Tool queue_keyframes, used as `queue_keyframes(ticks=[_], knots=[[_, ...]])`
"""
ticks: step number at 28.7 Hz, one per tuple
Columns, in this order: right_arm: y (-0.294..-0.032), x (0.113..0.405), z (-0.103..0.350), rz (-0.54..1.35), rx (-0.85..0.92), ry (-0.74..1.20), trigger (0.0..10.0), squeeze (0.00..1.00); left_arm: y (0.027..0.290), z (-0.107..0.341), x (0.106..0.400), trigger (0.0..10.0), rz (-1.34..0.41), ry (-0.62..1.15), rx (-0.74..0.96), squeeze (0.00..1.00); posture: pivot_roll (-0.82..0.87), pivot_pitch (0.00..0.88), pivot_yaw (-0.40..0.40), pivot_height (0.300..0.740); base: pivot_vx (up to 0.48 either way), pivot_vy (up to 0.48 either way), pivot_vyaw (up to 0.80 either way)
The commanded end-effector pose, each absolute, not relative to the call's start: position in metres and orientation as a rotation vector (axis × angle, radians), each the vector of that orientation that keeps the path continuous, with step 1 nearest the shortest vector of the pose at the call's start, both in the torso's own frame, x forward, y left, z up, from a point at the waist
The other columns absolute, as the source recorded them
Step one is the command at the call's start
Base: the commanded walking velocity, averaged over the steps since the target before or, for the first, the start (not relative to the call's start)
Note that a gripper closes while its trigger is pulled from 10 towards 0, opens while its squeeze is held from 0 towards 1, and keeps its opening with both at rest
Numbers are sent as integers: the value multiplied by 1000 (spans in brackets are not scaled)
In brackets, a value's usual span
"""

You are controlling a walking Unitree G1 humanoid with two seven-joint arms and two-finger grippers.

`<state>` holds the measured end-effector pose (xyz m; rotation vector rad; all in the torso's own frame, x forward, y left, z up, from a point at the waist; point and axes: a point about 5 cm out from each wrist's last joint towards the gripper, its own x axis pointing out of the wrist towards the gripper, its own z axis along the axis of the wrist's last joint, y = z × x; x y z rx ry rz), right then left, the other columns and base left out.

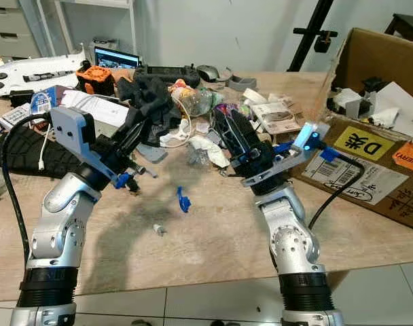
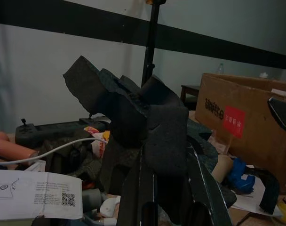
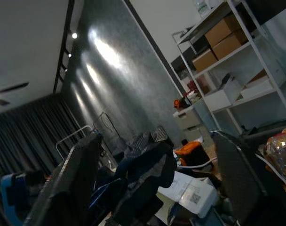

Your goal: Picking trash to rubbish bin

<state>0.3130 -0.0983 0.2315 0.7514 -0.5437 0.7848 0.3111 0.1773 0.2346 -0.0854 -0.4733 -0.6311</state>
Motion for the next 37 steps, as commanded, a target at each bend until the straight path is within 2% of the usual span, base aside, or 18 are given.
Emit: queue_keyframes(ticks=[1, 4, 5, 11, 15, 16, 17, 18, 24, 37], knots=[[-102, 312, 235, 784, 766, -565, 10000, 1000, 178, 232, 307, 0, -647, -460, -73, 0, 40, 111, -35, 740, 0, 0, 0], [-107, 311, 239, 790, 845, -575, 10000, 1000, 176, 231, 306, 0, -677, -469, -62, 0, 46, 129, -37, 740, 0, 0, 0], [-108, 309, 240, 795, 868, -581, 10000, 1000, 177, 231, 305, 0, -688, -476, -57, 0, 42, 111, -30, 740, 0, 0, 0], [-112, 308, 242, 798, 923, -584, 10000, 1000, 178, 233, 301, 0, -750, -489, -30, 0, 43, 128, -31, 740, 0, 0, 0], [-113, 311, 236, 791, 912, -520, 10000, 1000, 171, 238, 293, 0, -884, -470, -73, 0, 47, 113, -21, 740, 0, 0, 0], [-112, 311, 236, 809, 917, -505, 10000, 918, 168, 239, 291, 0, -920, -464, -88, 0, 48, 118, -24, 740, 0, 0, 0], [-111, 312, 236, 823, 923, -494, 10000, 145, 165, 239, 290, 0, -947, -459, -87, 0, 48, 130, -28, 740, 0, 0, 0], [-111, 312, 237, 832, 927, -488, 10000, 0, 163, 239, 290, 0, -959, -457, -77, 0, 48, 130, -28, 740, 0, 0, 0], [-111, 312, 237, 831, 927, -470, 10000, 0, 156, 236, 284, 0, -1009, -449, -62, 0, 46, 121, -27, 740, 0, 0, 0], [-95, 317, 226, 882, 932, -310, 10000, 0, 118, 241, 271, 0, -1173, -460, -45, 0, 51, 132, -27, 740, 0, 0, 0]])
